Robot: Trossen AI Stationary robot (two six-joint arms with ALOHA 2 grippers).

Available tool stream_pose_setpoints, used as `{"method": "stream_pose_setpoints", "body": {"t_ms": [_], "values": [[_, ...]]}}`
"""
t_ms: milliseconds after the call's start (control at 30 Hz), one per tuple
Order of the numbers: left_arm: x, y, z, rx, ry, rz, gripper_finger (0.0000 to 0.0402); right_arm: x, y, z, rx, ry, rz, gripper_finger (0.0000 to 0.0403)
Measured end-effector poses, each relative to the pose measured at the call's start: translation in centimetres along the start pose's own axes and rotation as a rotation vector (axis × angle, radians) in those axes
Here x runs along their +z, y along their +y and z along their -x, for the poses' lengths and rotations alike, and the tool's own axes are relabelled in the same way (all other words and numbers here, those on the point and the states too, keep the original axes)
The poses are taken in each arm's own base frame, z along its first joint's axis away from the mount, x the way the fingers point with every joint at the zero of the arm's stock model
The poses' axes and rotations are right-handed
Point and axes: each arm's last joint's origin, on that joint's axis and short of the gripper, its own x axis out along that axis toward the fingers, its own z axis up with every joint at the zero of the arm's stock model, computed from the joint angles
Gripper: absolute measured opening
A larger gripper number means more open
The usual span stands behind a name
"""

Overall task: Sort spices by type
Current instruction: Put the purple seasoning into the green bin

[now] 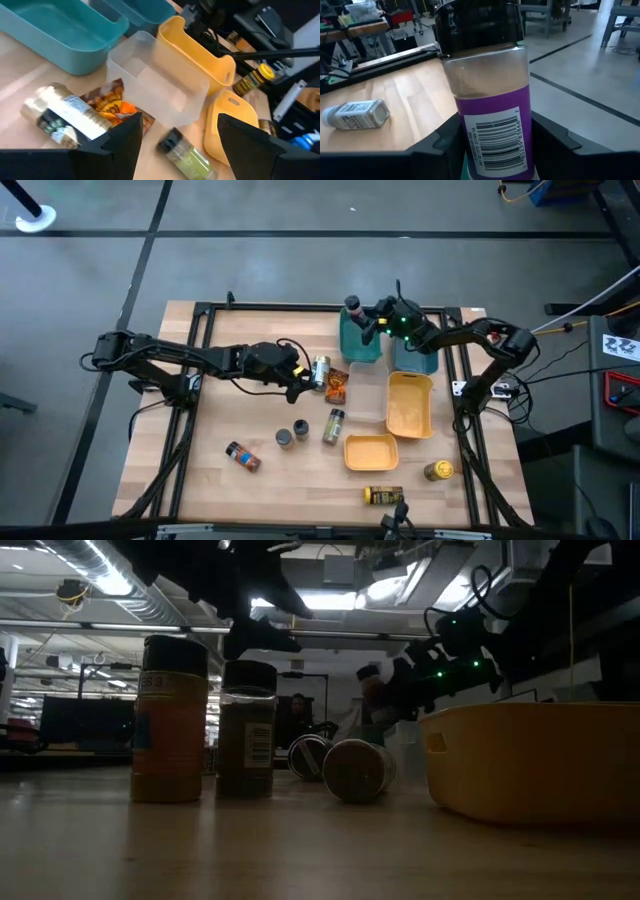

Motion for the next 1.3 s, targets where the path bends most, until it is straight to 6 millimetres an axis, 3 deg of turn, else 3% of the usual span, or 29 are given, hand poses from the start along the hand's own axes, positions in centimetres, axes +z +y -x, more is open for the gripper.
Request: {"method": "stream_pose_setpoints", "body": {"t_ms": [267, 500, 967, 1300], "values": [[0.1, 0.1, 0.0, 0.011, -0.008, 0.003, 0.0239, -0.3, -0.2, -0.2, -0.030, 0.001, -0.022, 0.0179], [0.1, 0.1, 0.0, 0.012, -0.008, 0.002, 0.0239, -2.0, -0.5, -0.9, -0.058, 0.049, -0.052, 0.0179], [0.1, 0.1, 0.0, 0.011, -0.007, -0.026, 0.0239, -3.6, -1.1, -3.1, -0.080, 0.090, -0.070, 0.0179], [0.1, 0.1, 0.0, 0.011, -0.007, -0.052, 0.0239, -4.3, -1.2, -3.3, -0.085, 0.117, -0.074, 0.0179]]}}
